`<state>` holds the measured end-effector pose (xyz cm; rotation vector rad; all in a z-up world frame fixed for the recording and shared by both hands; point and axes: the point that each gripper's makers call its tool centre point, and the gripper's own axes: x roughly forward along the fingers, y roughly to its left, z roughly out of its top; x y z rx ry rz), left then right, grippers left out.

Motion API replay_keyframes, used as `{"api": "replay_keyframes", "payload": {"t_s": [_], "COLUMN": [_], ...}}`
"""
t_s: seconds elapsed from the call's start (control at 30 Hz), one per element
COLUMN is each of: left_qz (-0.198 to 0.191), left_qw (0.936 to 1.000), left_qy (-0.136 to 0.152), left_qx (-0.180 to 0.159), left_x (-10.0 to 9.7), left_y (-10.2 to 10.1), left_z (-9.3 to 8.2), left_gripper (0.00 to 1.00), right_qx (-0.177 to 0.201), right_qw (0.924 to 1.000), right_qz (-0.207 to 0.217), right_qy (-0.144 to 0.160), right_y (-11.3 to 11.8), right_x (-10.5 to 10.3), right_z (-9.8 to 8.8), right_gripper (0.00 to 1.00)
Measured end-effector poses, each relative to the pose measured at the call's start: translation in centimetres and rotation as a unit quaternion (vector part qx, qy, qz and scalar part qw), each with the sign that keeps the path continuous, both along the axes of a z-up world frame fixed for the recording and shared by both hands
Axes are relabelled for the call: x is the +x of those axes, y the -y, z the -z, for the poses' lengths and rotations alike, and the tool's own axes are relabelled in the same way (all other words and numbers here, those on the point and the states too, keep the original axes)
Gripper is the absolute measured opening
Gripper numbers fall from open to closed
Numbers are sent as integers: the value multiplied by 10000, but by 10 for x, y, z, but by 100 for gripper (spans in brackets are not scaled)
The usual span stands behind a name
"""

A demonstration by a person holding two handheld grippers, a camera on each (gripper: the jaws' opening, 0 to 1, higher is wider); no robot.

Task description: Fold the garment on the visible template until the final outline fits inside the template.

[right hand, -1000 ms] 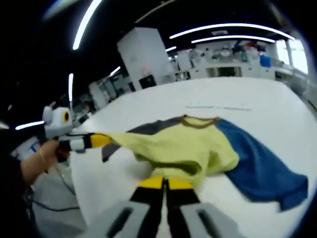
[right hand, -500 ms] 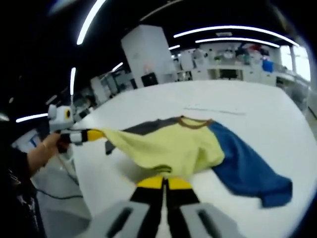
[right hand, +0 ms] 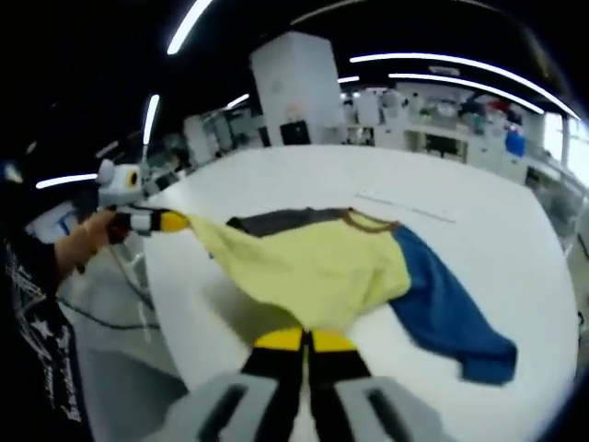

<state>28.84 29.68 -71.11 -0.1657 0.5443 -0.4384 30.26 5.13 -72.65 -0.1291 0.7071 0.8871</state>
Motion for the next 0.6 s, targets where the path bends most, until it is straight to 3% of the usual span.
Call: {"api": "replay_keyframes", "payload": {"t_s": [0.27,0.47,0.6], "left_qz": [122,33,-3], "left_qw": [9989,9965,9938], "left_qy": [-436,-800,-1064], "left_qx": [123,237,313], "left_x": [-36,-54,-64], "left_y": [-3,-12,-17], "left_z": [21,48,65], "left_gripper": [3,3,3], "right_qx": [-110,-36,-260], "right_qw": [9993,9972,9950], "right_qz": [-310,-632,-902], "right_qy": [-188,-385,-342], "right_y": [2,-9,-16], "right_x": [-29,-56,-70], "right_z": [11,30,48], "right_gripper": [0,0,0]}}
